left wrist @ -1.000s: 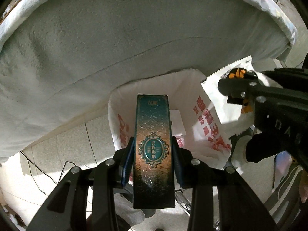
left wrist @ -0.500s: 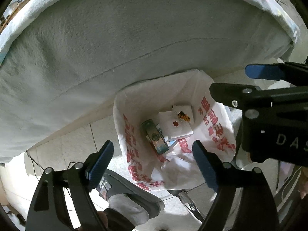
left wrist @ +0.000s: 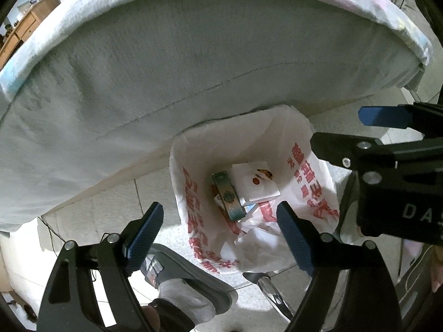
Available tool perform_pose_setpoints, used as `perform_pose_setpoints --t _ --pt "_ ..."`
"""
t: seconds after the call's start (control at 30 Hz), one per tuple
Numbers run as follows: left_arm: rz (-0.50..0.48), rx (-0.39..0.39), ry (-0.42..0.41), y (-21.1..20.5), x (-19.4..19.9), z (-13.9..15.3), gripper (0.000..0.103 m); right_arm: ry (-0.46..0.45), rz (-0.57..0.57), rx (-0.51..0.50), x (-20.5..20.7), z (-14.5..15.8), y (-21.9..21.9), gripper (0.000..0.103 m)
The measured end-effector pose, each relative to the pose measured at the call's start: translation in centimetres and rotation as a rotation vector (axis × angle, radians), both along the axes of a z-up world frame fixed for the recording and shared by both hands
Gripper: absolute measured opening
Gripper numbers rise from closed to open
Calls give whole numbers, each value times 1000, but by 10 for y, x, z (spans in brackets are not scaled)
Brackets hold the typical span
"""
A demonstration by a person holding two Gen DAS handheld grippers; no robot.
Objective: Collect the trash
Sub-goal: 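Raise both open tools back over the items on the bed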
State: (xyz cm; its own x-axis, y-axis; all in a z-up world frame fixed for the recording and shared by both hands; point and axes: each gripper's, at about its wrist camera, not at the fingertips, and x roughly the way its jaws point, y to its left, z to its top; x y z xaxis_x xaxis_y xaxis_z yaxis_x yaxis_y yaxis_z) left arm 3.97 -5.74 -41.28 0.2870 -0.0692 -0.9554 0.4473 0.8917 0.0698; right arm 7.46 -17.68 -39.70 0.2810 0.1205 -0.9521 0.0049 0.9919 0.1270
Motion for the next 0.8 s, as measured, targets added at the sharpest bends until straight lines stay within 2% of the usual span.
perform_pose_setpoints --t 0.1,0.27,0.8 --pt "-2 3 -8 0 -1 4 82 13 -18 50 -5 6 -6 77" --pt "6 -15 -36 2 -2 17 82 -14 -31 67 -14 22 -12 81" --pt "25 -102 -133 3 -9 69 81 -165 -104 98 -43 92 -33 84"
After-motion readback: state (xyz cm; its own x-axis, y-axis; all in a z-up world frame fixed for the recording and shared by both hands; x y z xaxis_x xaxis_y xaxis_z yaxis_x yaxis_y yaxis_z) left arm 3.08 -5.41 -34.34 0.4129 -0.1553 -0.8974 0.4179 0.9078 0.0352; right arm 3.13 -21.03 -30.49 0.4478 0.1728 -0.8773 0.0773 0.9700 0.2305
